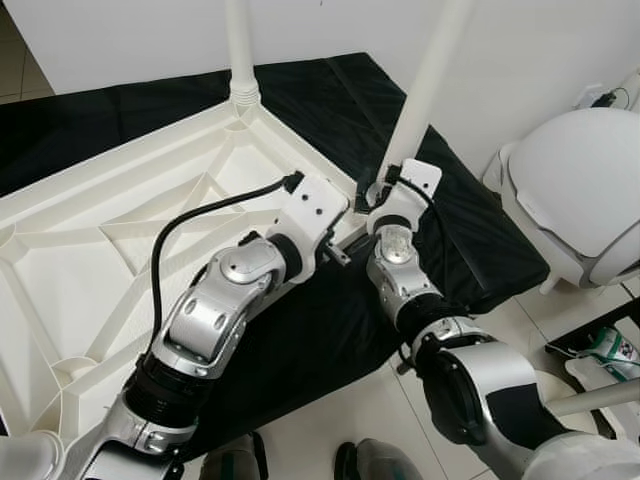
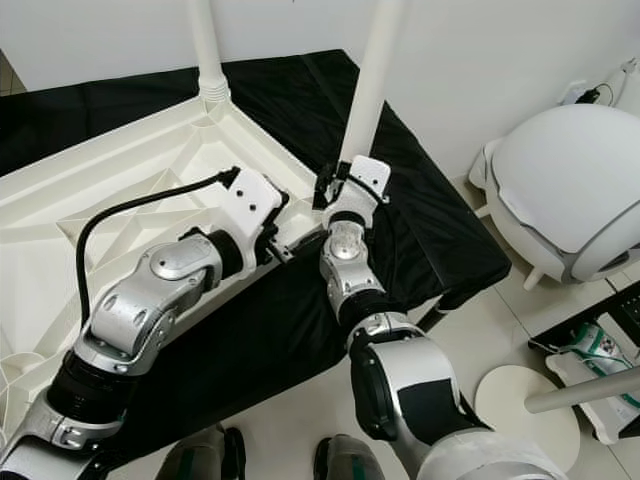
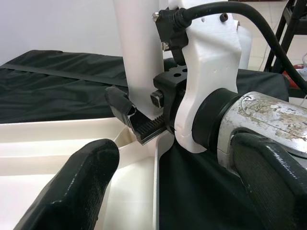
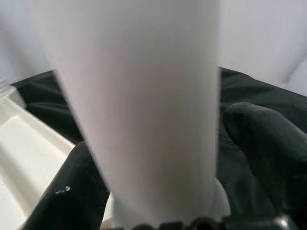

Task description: Building children table

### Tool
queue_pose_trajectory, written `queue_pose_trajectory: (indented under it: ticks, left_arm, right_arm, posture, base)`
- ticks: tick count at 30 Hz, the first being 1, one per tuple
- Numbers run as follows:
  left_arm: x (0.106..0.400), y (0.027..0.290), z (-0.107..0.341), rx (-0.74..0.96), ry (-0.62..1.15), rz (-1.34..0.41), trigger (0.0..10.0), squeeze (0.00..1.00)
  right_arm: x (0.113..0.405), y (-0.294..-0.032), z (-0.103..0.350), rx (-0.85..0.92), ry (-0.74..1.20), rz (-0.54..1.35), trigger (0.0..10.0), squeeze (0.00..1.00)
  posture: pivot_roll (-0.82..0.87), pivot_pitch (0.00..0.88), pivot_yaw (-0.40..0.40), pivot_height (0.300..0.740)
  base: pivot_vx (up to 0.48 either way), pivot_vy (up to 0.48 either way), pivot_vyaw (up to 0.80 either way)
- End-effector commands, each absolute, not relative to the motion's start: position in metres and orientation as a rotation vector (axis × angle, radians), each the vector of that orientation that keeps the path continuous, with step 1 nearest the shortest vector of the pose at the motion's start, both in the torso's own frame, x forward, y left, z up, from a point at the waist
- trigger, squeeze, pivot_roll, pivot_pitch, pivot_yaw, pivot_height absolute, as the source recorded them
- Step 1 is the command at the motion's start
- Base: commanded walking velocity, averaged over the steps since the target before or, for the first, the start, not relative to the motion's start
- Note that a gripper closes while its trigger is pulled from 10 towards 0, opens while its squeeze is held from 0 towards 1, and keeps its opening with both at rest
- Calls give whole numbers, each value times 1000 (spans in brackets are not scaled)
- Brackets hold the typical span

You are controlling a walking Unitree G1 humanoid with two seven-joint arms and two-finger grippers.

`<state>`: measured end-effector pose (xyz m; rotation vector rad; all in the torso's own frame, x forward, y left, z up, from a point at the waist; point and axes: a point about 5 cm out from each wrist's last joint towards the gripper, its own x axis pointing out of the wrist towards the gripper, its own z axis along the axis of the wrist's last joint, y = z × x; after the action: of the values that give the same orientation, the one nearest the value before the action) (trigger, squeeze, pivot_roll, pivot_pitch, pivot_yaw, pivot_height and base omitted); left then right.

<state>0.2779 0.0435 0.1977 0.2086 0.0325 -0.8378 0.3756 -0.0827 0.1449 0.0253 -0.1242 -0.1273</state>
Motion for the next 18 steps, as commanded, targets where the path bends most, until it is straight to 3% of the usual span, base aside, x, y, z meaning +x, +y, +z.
queue_pose_trajectory:
  ticks: [1,8,9,11,12,18]
  left_arm:
    - [274,32,209,198,-32,-879,10000,0]
    - [274,30,209,196,-34,-882,10000,0]
    - [274,29,208,197,-33,-885,10000,0]
    - [273,29,208,198,-33,-886,10000,0]
    - [273,29,207,200,-30,-887,10000,0]
    - [272,29,203,217,-17,-893,10000,0]
  right_arm:
    - [372,-75,139,7,-116,-72,10000,1000]
    - [377,-85,146,13,-145,-28,10000,1000]
    - [379,-92,148,35,-146,18,10000,267]
    - [380,-95,148,36,-148,27,10000,267]
    - [380,-99,149,48,-153,52,10000,0]
    - [381,-111,150,89,-151,154,10000,0]
  posture:
    - [5,15,-46,740]
    - [1,9,-49,740]
    - [1,6,-50,740]
    - [1,6,-50,740]
    - [3,5,-52,740]
    - [0,5,-52,740]
  base:
    - [0,0,0]
    - [0,0,0]
    - [0,0,0]
    - [0,0,0]
    - [0,0,0]
    - [0,0,0]
